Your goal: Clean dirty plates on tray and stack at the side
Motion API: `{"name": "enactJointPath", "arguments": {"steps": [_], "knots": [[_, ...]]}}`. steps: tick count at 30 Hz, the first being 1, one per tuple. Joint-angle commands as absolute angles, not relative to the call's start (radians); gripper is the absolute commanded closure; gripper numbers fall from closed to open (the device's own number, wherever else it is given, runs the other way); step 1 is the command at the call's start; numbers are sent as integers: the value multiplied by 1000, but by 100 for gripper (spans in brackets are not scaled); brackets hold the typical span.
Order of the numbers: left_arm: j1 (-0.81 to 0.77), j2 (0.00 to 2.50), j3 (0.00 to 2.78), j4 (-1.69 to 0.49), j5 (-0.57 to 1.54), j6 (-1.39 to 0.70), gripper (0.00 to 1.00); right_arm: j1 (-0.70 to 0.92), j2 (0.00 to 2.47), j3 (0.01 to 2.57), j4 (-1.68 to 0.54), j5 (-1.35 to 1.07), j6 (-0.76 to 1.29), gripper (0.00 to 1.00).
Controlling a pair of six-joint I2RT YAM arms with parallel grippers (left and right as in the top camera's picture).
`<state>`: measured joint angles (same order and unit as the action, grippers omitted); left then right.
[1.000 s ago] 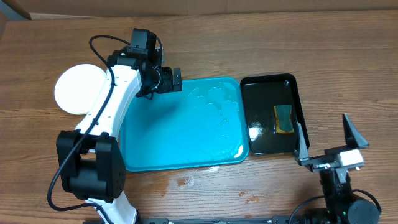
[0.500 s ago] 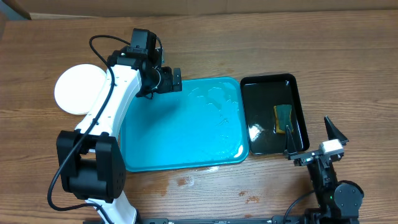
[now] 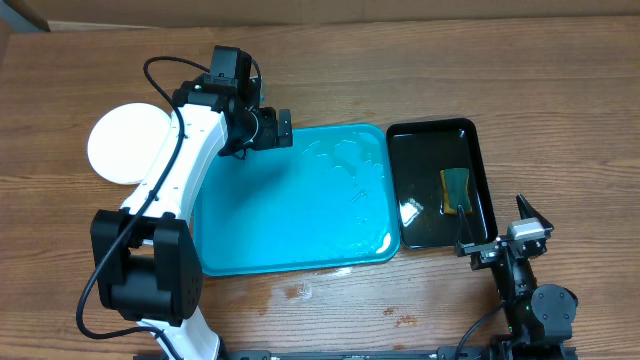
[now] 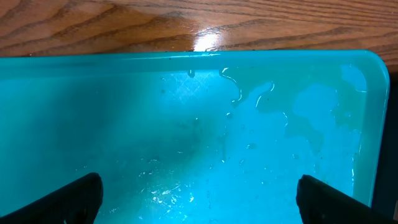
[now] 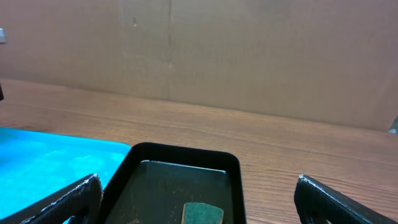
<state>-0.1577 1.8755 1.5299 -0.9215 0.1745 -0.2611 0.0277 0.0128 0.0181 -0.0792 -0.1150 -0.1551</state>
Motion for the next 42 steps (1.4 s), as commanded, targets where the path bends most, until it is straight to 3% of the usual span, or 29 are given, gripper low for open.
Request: {"name": "enactJointPath", "arguments": {"steps": [1,8,42], "knots": [[-164,1851,1521,-923,168,-254,0,33,2,8,-75,-87,-154,0],[-164,1851,1521,-923,168,-254,0,33,2,8,-59,-10,-27,0],[-164,1851,1521,-922,168,-254,1,33,3,8,-82,-27,-25,0]]}}
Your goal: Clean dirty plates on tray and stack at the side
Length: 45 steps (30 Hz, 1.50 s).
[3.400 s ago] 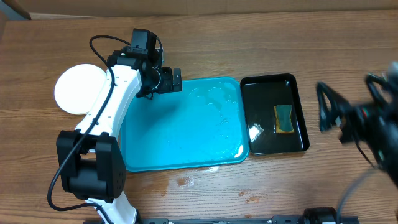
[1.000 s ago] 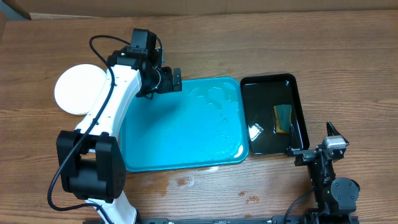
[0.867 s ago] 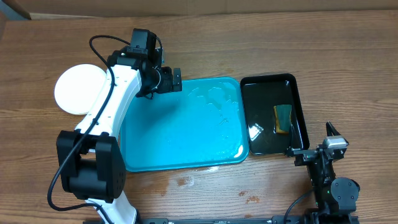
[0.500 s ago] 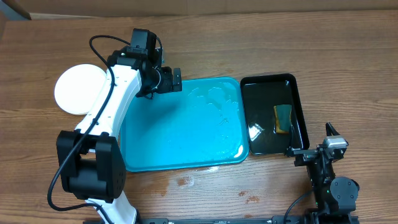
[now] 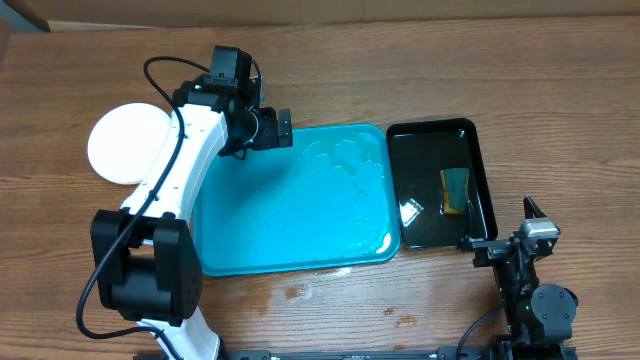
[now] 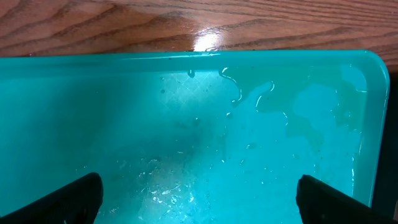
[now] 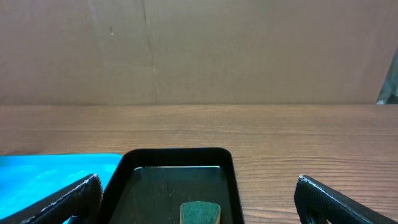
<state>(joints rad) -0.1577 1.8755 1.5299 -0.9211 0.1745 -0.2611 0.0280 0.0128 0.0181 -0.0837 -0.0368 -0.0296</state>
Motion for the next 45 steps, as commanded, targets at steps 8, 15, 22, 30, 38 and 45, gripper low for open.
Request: {"name": "enactJointPath", "arguments": {"steps": [8,15,22,30,38,45], "knots": [[-184,1711,1521,-923,164,-254,0,33,3,8,-82,-27,-25,0],[-176,1411,1521,-923,164,-254,0,33,3,8,-82,-27,-25,0],[-56,1090,1490,-939,131,-255,1,33,3,8,-82,-27,-26,0],[33,718,1218,-891,86,-258,0,33,3,8,-82,-27,-26,0],[35,330,755,-513,75,-262,0,33,3,8,-82,-27,-26,0],[67,119,376,68,86,-330,0,33,3,8,-82,-27,-25,0]]}}
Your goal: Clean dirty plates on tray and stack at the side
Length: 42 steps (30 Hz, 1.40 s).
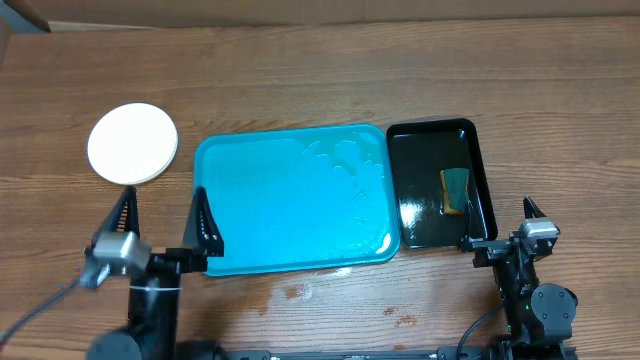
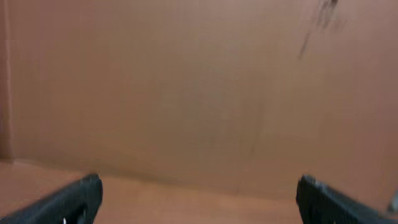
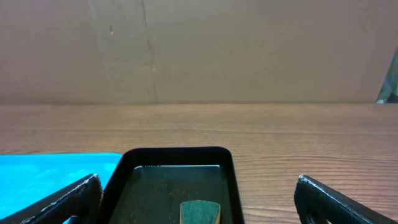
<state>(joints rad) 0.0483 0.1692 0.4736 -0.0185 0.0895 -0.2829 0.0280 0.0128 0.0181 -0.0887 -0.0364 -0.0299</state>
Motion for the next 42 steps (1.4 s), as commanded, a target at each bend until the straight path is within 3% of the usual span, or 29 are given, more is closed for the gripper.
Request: {"name": "enactJointPath", "arguments": {"steps": [1,18,32,42], "knots": [[72,100,333,130,86,-339,0,33,3,8,-82,-27,-25,0],[100,3,61,233,97,-348,0,33,3,8,-82,-27,-26,0],[101,3,5,-75,92,-294,0,33,3,8,-82,-27,-26,0],[95,3,5,-73,86,-150,0,33,3,8,-82,-27,-25,0]]}}
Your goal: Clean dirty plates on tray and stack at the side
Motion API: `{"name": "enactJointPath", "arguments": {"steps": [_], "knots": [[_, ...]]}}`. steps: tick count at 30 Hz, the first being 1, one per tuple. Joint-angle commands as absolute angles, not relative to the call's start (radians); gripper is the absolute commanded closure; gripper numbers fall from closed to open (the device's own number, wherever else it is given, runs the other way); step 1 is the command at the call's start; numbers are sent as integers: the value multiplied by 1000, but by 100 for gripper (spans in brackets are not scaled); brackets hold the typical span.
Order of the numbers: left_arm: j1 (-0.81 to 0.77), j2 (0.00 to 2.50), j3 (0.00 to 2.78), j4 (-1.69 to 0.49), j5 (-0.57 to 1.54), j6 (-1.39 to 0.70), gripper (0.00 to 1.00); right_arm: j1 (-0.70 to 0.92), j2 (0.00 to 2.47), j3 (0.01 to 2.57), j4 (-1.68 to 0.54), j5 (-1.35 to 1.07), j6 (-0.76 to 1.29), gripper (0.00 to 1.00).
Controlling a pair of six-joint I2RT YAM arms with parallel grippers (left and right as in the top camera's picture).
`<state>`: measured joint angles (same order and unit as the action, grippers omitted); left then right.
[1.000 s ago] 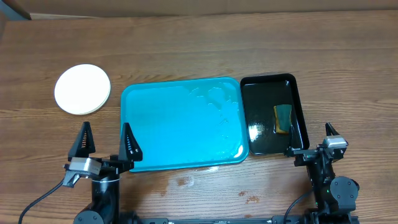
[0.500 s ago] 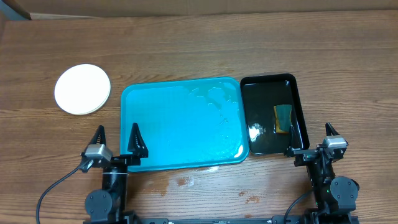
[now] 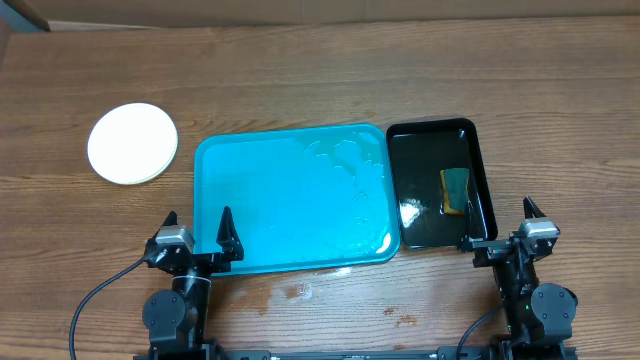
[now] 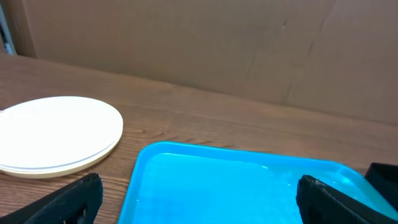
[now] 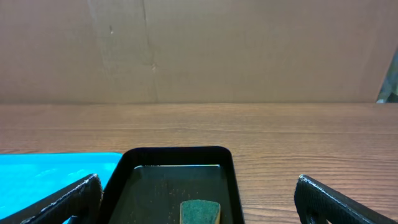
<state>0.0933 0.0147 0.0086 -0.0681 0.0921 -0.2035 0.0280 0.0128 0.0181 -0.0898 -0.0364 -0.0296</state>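
The wet blue tray [image 3: 290, 200] lies mid-table with no plate on it; it also shows in the left wrist view [image 4: 236, 186]. A stack of white plates [image 3: 132, 143] sits on the wood to its left, seen as well from the left wrist [image 4: 56, 134]. My left gripper [image 3: 196, 232] is parked low at the table's front edge, by the tray's near left corner, open and holding nothing. My right gripper [image 3: 497, 225] rests at the front right, open and holding nothing.
A black bin [image 3: 438, 183] of water stands right of the tray, with a green and yellow sponge [image 3: 455, 190] inside, also seen by the right wrist [image 5: 200, 211]. A cardboard wall [image 5: 199, 50] backs the table.
My left arm has settled lower at the front edge and its fingers stand closer together, though still open. Its camera now looks over the tray and plates. The right arm has not moved.
My left gripper hovered open over the tray's far left corner through the first two moments, while the right arm drew back a little at the front right. Then the left arm was folded at the front edge, and now it rests there.
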Motion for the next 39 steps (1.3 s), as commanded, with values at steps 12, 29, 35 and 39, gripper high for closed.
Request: {"name": "enactJointPath", "arguments": {"steps": [12,29,35,39], "knots": [[89,3,5,-71,89,-104,0,33,3,8,-82,-27,-26,0],[89,4,5,-72,89,-104,0,33,3,8,-82,-27,-25,0],[89,4,5,-71,89,-104,0,33,3,8,-82,-27,-26,0],[89,4,5,-71,89,-104,0,33,3,8,-82,-27,-25,0]]}}
